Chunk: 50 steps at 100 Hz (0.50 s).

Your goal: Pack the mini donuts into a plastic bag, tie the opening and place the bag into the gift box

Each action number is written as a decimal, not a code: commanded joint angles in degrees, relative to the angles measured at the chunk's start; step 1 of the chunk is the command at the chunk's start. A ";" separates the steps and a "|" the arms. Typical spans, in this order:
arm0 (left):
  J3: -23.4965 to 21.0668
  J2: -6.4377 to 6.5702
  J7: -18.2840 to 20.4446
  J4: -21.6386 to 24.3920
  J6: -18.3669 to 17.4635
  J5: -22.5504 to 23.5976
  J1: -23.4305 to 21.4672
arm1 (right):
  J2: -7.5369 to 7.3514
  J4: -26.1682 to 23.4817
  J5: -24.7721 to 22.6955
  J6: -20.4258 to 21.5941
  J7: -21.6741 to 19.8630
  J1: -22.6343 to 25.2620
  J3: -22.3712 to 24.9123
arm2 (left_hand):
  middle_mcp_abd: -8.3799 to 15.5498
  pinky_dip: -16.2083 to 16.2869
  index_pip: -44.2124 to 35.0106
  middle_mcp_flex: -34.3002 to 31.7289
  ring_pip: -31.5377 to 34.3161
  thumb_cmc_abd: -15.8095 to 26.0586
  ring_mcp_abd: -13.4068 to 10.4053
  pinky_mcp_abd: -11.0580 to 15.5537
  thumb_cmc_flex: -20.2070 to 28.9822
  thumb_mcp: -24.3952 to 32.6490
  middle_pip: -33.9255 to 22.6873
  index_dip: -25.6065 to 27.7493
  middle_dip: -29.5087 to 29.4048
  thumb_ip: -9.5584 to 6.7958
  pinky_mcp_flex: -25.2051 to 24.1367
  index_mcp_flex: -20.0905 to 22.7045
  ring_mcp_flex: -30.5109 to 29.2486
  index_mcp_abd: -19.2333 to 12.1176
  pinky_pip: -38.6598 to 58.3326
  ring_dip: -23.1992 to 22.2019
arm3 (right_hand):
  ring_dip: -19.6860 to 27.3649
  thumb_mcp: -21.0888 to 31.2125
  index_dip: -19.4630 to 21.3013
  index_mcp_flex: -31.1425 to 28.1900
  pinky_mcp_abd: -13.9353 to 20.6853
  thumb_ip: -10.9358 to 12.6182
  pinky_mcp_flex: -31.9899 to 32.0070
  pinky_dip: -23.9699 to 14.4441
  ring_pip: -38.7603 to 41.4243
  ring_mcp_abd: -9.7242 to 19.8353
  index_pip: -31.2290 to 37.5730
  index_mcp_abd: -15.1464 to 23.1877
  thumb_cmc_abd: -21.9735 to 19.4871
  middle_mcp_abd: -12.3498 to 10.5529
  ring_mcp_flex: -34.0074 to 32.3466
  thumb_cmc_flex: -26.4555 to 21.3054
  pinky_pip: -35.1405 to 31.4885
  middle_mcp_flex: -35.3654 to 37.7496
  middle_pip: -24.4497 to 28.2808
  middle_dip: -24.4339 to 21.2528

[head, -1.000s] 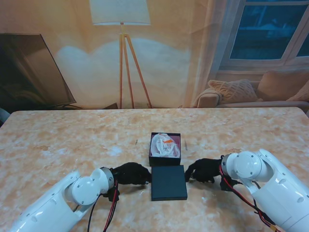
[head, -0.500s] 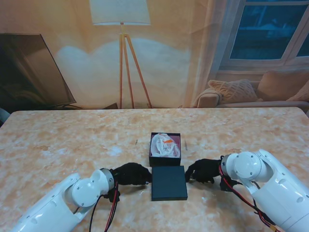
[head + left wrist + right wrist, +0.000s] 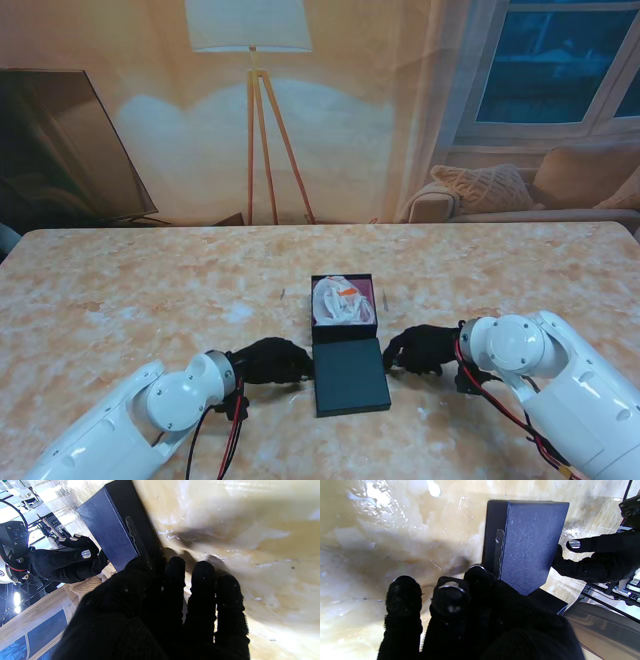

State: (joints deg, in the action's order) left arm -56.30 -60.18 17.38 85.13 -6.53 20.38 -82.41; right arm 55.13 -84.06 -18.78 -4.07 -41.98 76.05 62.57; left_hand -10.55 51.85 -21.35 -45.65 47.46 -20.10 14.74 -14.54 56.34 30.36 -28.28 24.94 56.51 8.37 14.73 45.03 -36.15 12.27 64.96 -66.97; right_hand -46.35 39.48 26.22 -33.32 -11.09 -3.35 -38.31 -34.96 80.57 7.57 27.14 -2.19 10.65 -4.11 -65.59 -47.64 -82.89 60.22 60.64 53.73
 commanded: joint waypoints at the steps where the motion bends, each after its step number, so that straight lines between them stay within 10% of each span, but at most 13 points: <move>1: 0.06 -0.52 0.71 0.86 -0.26 -0.47 -0.52 | 0.68 -0.61 0.33 0.44 -0.73 0.86 -0.06 | 1.49 -0.91 1.31 -1.64 -0.37 -1.17 0.32 -0.73 0.91 1.25 -0.19 -1.20 0.84 2.01 0.14 0.02 -1.45 -4.47 -0.23 1.13 | -1.34 0.80 -1.58 -0.03 0.06 -0.76 -0.14 0.25 0.16 0.50 -1.22 4.85 1.64 -0.48 -0.20 -2.02 -0.36 1.63 0.20 0.02; 50: -1.55 -0.42 0.27 2.55 -1.82 -0.25 -2.30 | 0.57 -1.34 0.25 1.42 -0.94 1.87 1.01 | 1.28 -1.42 0.39 -2.17 -0.39 -1.18 0.27 -0.79 1.19 1.43 -0.22 -1.41 1.07 1.98 0.56 0.24 -1.79 -4.46 -0.19 1.49 | -1.38 2.95 -2.32 -1.37 -0.12 -1.92 -0.45 0.36 -0.01 0.13 0.48 4.32 3.32 -0.39 -0.79 -1.61 -0.32 2.38 -0.09 -0.06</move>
State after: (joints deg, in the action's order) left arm -57.86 -60.29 16.83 86.54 -7.96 20.09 -84.18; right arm 55.17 -84.58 -18.56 -3.17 -42.04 77.06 63.66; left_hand -10.55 51.27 -22.54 -46.24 47.46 -20.10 14.86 -14.81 56.35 30.41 -28.26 24.97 57.10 8.37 15.17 45.73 -37.21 12.30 64.41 -66.35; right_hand -46.35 41.04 26.10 -34.72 -11.11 -3.92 -38.31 -34.95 80.55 7.28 28.51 -3.07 12.04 -4.03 -65.59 -47.64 -82.85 60.25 60.61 53.73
